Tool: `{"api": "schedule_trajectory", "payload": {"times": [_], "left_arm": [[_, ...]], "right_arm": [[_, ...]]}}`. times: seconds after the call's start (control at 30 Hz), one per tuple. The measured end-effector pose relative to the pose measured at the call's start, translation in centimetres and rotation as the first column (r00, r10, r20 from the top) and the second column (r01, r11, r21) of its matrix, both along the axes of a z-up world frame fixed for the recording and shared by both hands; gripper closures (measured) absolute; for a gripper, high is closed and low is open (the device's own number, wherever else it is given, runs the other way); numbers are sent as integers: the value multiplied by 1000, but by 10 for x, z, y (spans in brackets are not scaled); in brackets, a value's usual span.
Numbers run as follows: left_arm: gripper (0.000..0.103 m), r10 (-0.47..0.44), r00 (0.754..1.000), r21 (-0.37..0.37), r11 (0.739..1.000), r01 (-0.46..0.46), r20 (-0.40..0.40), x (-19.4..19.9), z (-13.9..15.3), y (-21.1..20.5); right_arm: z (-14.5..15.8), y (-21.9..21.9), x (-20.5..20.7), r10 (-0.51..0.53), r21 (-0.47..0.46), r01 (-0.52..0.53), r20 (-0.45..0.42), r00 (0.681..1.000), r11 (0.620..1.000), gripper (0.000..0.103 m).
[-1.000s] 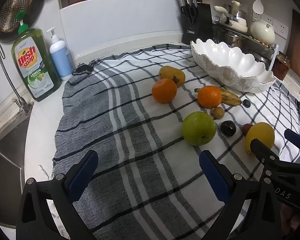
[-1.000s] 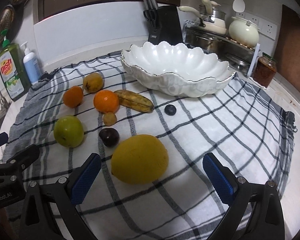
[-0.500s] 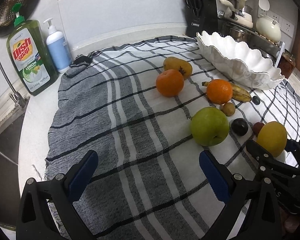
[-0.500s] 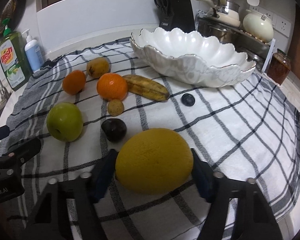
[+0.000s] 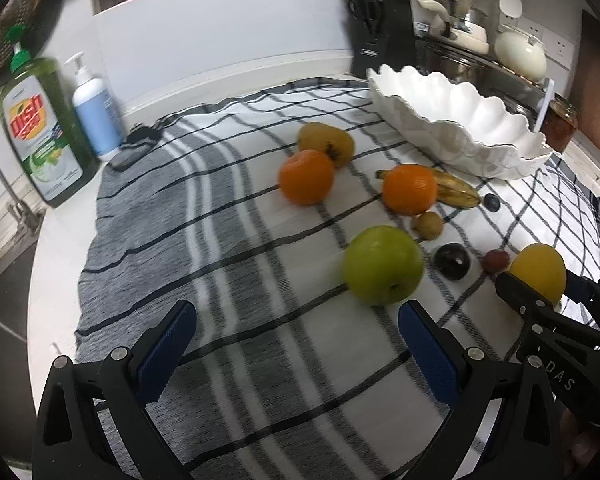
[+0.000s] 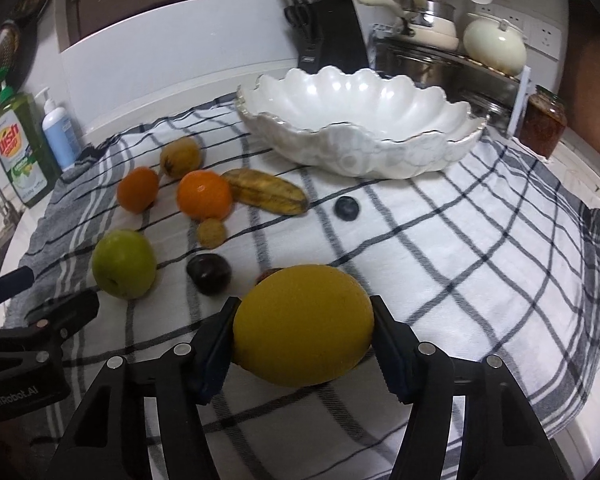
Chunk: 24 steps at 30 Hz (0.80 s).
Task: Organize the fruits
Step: 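Grasp the green apple with the left tool while the right tool grasps the yellow lemon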
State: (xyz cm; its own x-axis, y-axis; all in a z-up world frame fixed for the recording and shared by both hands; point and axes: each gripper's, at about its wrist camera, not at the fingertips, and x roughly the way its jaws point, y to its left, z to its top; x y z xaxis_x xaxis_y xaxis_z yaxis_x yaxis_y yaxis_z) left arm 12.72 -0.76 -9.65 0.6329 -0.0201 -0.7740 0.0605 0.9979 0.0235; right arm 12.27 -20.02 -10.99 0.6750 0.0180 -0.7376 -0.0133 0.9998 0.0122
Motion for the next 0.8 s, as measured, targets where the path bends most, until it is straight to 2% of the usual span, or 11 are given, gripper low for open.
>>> {"api": "schedule_trajectory", "payload": {"times": [0.23,0.5,0.63,0.8], "left_arm": [[4,-56,998,-11,998,56,0,14,-1,-22],[27,-108,994,-18,994,108,-23,32,-11,-37],[33,-116,992,-16,993,116,-39,38,-17,-40],[53,-134,989,-19,991,133,-54,40,-22,-42]], "right_arm": [[2,-21,2,-66,12,66,6,998,998,40],[3,-34,8,-104,15,103,13,995,995,40],[1,-35,9,-106,17,106,10,994,994,40],[-2,-36,9,-108,18,108,4,994,994,40]]}}
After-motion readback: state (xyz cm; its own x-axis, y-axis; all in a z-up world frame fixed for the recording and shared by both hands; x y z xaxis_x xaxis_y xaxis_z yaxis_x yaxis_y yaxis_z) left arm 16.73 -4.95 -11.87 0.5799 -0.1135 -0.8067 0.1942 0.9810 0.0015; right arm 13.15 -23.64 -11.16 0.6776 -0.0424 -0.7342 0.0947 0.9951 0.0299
